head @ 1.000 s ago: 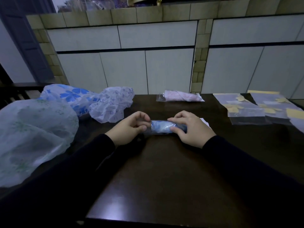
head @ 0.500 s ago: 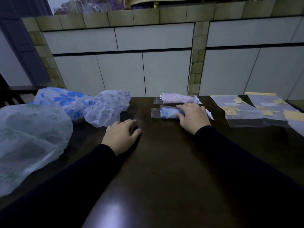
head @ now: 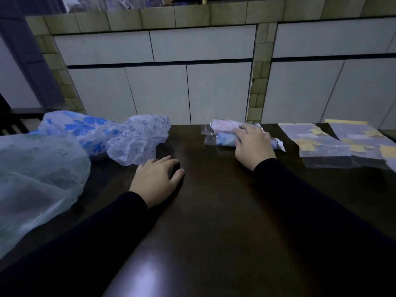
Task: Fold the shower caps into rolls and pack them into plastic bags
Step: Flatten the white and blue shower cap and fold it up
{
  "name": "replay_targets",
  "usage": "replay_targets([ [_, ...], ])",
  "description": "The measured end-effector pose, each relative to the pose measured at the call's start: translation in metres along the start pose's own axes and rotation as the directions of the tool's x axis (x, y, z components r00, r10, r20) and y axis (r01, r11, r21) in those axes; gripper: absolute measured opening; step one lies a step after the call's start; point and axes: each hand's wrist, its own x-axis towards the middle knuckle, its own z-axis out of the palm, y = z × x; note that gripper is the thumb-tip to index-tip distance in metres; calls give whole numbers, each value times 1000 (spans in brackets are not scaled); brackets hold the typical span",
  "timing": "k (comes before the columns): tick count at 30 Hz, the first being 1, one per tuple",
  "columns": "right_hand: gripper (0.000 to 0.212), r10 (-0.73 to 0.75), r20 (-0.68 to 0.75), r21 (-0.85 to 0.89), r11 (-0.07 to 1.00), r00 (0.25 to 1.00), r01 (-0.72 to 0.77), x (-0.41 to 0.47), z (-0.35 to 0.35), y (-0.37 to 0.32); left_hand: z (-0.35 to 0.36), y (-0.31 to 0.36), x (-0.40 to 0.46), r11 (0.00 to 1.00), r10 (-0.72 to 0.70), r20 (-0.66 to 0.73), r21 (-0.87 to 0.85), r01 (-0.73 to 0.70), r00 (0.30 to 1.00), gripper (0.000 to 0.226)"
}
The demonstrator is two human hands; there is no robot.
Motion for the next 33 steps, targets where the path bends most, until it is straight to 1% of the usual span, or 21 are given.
replay_targets([
  [2,34,-144,-84,121,981,986,154,-9,-3,-19,-3,0,-1,1000,14,-2,-20,-14,1000,43],
  [4,27,-305,-145,205,921,941,330,-20,-3,-45,-10,-2,-2,997,22,1,-80,-21,1000,38],
  [5,26,-357,-158,238,891,921,386,-26,-1,-59,-15,-4,-4,991,11,-1,-132,-11,1000,34],
  [7,28,-410,-142,290,853,901,434,-34,0,-84,-27,-8,-5,966,-15,-63,-259,-1,998,24],
  [9,30,-422,-129,331,835,897,440,-37,2,-102,-39,-13,-7,953,-55,-200,-303,-9,978,14],
  [11,33,-413,-118,368,827,903,426,-35,6,-113,-46,-23,-5,963,-105,-382,-271,-3,918,10],
  [13,36,-384,-107,417,820,917,392,-30,9,-123,-46,-33,-2,967,-155,-511,-254,25,845,23],
  [14,38,-361,-114,442,816,926,373,-27,12,-128,-44,-36,-1,965,-177,-535,-259,40,826,32],
  [15,42,-333,-119,465,814,935,349,-23,15,-134,-41,-39,-1,963,-195,-535,-263,58,822,41],
  [17,54,-272,-110,522,803,956,289,-16,21,-146,-32,-42,0,960,-228,-481,-257,112,847,55],
  [19,65,-235,-101,573,781,967,250,-8,27,-158,-23,-46,4,961,-244,-415,-225,161,877,62],
  [20,68,-228,-91,579,780,969,238,-3,29,-162,-20,-48,7,967,-235,-405,-190,170,884,64],
  [21,68,-226,-79,565,792,971,230,1,30,-166,-19,-50,9,970,-230,-396,-168,176,889,64],
  [22,65,-230,-68,536,812,971,230,5,32,-168,-19,-51,10,966,-239,-388,-184,179,890,63],
  [24,56,-242,-76,472,846,967,248,9,34,-169,-24,-49,11,945,-283,-371,-268,191,884,53],
  [25,50,-241,-91,453,854,966,256,10,34,-168,-27,-47,11,941,-291,-375,-276,193,880,47],
  [26,43,-240,-137,441,854,961,276,9,33,-167,-31,-45,10,949,-278,-404,-256,184,871,41],
  [28,29,-212,-297,447,831,931,332,7,30,-163,-38,-41,10,963,-230,-499,-242,121,835,34],
  [30,31,-151,-420,501,784,895,367,5,22,-158,-47,-37,7,956,-201,-577,-292,30,792,35],
  [31,30,-126,-427,561,739,895,372,3,16,-155,-52,-35,6,951,-183,-609,-309,-19,772,35],
  [33,26,-57,-372,727,603,926,329,-3,1,-153,-60,-31,2,940,-123,-670,-314,-130,732,37],
])
